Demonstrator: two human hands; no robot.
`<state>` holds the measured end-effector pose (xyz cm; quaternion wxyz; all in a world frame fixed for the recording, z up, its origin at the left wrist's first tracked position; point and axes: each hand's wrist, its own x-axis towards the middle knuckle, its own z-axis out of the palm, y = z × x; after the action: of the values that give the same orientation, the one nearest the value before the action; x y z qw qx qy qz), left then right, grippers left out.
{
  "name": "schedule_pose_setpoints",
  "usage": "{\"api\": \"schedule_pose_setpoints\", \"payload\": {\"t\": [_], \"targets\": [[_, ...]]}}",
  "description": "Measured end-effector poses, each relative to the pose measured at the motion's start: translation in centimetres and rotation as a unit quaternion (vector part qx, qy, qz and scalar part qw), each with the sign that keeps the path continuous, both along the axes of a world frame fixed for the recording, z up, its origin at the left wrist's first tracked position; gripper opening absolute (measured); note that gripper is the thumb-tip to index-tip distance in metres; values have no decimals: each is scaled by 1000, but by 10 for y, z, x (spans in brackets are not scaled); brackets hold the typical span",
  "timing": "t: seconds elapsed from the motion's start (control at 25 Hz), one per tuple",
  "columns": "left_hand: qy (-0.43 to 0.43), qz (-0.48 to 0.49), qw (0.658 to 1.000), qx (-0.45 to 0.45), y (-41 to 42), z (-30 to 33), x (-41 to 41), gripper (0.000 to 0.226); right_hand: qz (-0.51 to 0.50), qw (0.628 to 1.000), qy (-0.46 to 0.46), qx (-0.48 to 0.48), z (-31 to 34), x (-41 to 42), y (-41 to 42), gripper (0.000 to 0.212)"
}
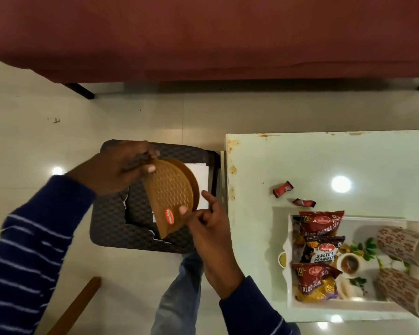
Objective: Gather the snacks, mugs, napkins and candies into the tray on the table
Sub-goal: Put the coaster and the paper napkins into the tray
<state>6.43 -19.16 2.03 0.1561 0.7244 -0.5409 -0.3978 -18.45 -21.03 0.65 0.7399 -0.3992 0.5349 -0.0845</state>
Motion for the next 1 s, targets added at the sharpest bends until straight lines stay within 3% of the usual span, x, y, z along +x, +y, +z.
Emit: {"api": "schedule_pose_setpoints", "payload": {"t": [0.16, 0.28, 0.44, 0.52, 0.68, 0.8, 1.0], "targets": [[84, -36, 996, 4, -6, 35, -20, 35, 32, 999, -28, -33, 22, -32, -6, 40], [137, -48, 989, 30, -21, 41, -55, 32, 10, 995, 6, -103, 30, -73, -14, 35], [61, -171, 982, -47, -53, 30, -134, 52, -46, 973, 107, -201, 29, -144, -18, 48], [43, -204, 977, -41, -71, 23, -183, 54, -51, 955, 141, -256, 28, -184, -20, 51], [49, -230, 969, -72, -104, 11, -284, 59, -122, 891, 255, -356, 30, -255, -15, 57], [72, -269, 957, -84, -134, 3, -355, 67, -212, 866, 287, -351, 27, -301, -13, 56], [52, -287, 956, -35, -160, -32, -440, 69, -247, 852, 349, -301, -10, -359, -24, 61]]}}
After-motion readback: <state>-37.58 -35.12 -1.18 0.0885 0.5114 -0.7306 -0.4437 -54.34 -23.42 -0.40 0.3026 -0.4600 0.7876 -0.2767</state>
